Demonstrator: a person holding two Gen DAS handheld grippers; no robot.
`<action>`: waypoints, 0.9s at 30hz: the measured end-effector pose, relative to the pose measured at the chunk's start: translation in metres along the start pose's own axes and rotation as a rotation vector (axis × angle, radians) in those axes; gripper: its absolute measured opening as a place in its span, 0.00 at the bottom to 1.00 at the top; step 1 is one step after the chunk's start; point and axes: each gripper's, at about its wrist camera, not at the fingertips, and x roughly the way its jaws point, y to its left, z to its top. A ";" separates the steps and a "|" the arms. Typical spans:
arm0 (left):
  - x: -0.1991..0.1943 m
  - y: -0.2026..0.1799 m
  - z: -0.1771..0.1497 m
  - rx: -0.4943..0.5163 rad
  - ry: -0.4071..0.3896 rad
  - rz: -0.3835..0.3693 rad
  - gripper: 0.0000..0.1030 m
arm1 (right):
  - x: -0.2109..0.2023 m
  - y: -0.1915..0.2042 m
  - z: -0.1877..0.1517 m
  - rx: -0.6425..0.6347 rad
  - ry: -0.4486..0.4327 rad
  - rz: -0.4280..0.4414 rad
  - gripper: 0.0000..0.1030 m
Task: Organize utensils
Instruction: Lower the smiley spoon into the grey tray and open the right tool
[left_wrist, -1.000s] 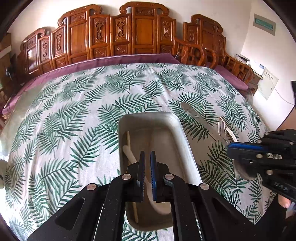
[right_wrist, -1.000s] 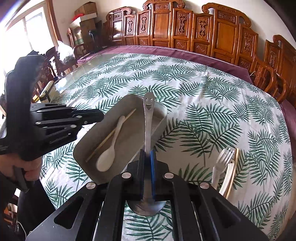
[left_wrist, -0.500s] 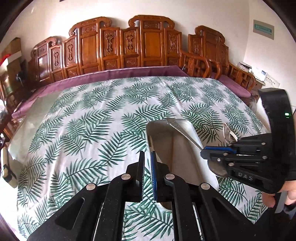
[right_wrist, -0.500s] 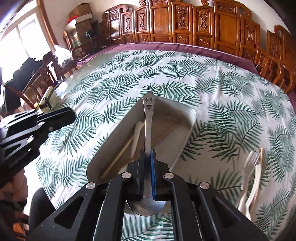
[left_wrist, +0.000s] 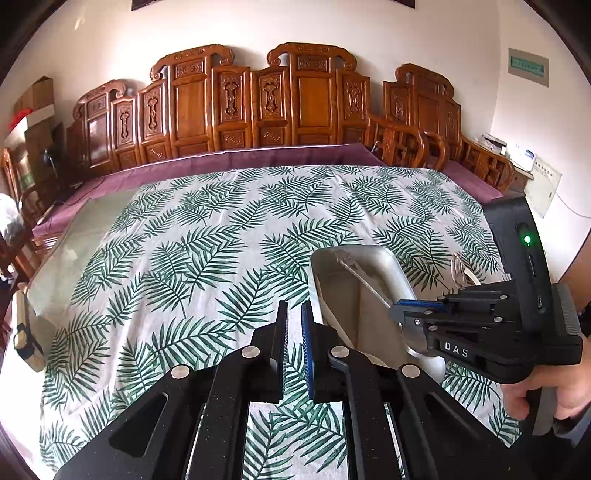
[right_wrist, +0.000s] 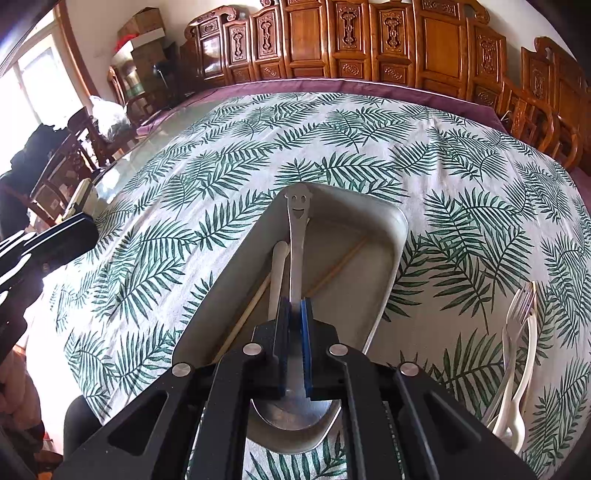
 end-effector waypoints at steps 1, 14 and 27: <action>0.000 0.000 0.000 0.002 0.000 0.000 0.06 | -0.001 0.000 0.000 0.001 -0.003 0.003 0.10; -0.001 -0.029 -0.007 0.036 0.010 -0.053 0.06 | -0.053 -0.027 -0.017 -0.051 -0.078 -0.019 0.10; -0.013 -0.085 -0.009 0.087 0.003 -0.130 0.41 | -0.119 -0.135 -0.086 0.021 -0.056 -0.171 0.10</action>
